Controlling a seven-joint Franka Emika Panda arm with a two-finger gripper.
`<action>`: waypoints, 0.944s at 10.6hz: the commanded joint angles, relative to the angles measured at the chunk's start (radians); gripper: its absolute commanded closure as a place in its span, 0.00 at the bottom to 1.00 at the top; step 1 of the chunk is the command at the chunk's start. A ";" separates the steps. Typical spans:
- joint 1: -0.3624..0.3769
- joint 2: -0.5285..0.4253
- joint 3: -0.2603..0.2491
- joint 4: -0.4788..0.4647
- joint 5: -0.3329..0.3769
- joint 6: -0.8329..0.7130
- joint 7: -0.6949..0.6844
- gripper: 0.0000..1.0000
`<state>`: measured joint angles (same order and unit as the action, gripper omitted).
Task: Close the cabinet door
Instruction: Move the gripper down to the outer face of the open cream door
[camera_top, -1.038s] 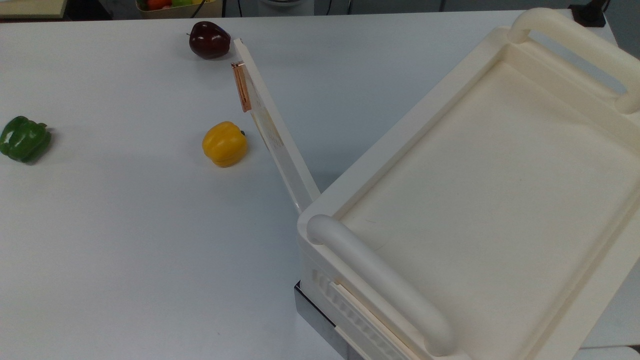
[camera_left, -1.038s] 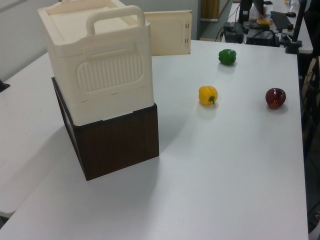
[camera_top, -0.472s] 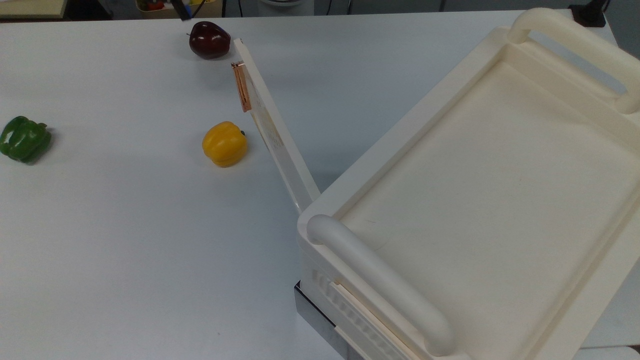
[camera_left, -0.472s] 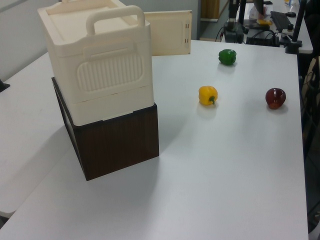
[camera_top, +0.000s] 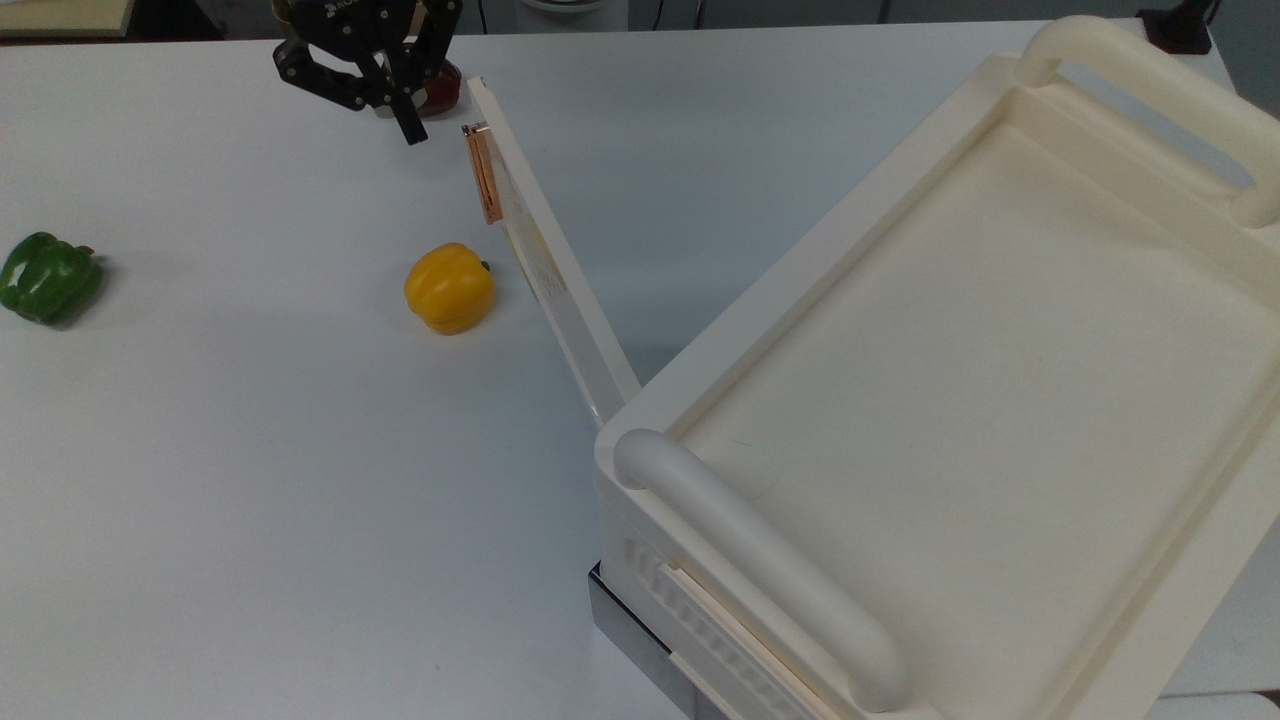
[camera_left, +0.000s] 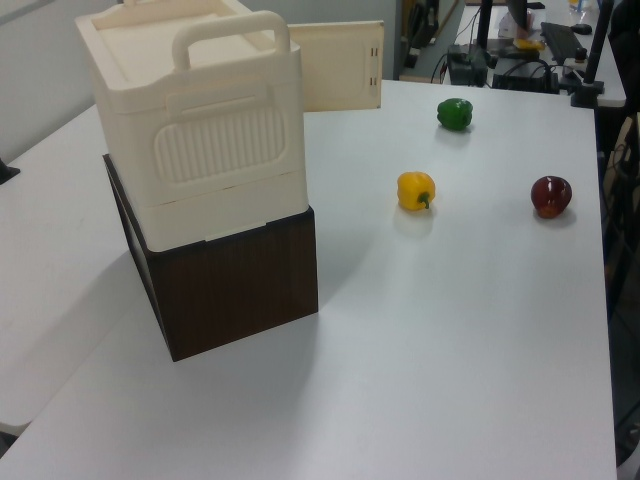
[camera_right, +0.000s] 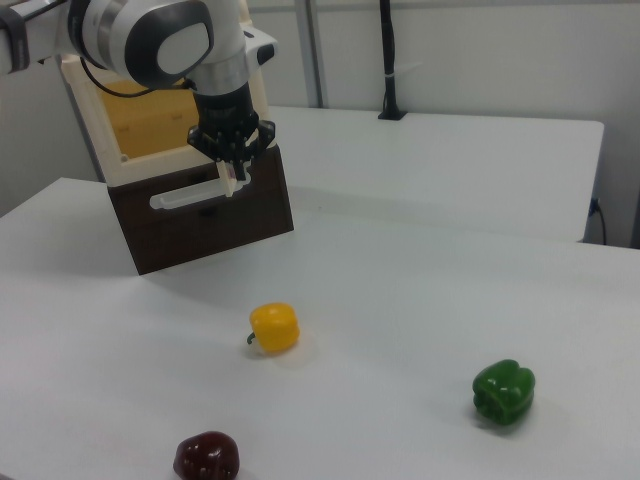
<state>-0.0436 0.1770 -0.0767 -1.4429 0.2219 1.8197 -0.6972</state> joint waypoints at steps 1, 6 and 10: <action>0.054 -0.004 -0.008 -0.008 -0.001 0.118 -0.134 1.00; 0.097 0.065 -0.008 -0.017 -0.025 0.393 -0.244 1.00; 0.157 0.067 -0.006 -0.034 -0.009 0.414 -0.260 1.00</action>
<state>0.0687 0.2601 -0.0756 -1.4519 0.2112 2.2113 -0.9409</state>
